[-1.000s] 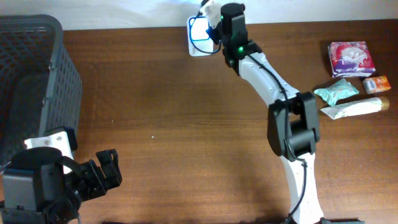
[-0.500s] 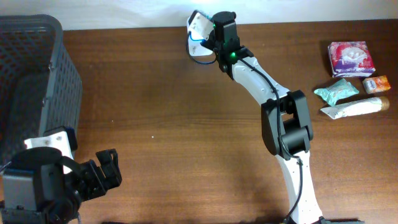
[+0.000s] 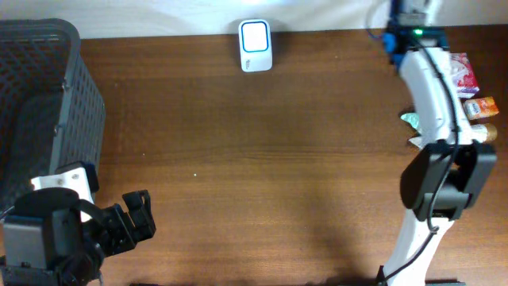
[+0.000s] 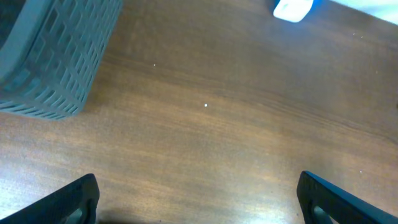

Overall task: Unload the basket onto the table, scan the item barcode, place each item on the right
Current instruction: 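Carry the box to the right-side pile and release it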

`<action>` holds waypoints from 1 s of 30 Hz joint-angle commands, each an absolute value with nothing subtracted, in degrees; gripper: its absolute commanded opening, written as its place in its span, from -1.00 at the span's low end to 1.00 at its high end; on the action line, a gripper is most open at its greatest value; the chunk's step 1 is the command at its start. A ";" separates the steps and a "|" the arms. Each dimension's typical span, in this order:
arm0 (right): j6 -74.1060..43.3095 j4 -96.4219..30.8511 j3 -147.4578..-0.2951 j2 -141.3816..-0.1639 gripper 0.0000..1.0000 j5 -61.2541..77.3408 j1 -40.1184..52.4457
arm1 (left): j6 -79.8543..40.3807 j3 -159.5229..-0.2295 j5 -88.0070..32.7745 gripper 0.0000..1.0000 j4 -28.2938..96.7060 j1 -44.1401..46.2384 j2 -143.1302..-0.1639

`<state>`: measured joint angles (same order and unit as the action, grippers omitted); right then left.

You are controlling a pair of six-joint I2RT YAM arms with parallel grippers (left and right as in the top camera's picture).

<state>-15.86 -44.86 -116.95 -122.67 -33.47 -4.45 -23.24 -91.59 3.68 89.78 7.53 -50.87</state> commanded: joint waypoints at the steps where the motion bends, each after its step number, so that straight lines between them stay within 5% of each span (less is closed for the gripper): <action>1: -19.22 -48.66 -114.65 -123.28 -0.92 -34.94 -9.78 | -23.55 -91.66 4.32 0.98 89.67 7.44 -50.76; 7: -19.18 -47.11 -109.97 -123.28 -0.90 -25.30 -20.84 | -23.55 -91.66 4.32 0.99 89.67 7.44 -50.76; 8: -19.18 -46.39 -109.45 -123.31 -0.67 -23.22 -22.00 | -23.55 -91.66 4.32 0.99 89.65 7.44 -50.76; 11: -19.00 -44.38 -109.03 -123.35 -0.49 -17.45 -23.86 | -23.55 -91.66 4.32 0.99 89.67 7.44 -50.76; 13: -18.72 -43.51 -109.01 -123.37 0.08 -16.64 -23.92 | -23.55 -91.66 4.32 0.98 89.67 7.44 -50.76; 18: -16.80 -47.03 -109.03 -121.93 0.37 -10.55 -23.92 | -23.55 -91.66 4.32 0.98 89.67 7.44 -50.76; 30: -16.99 -62.26 -105.12 -91.61 0.36 -9.96 -13.04 | -23.55 -91.66 4.32 0.98 89.67 7.44 -50.76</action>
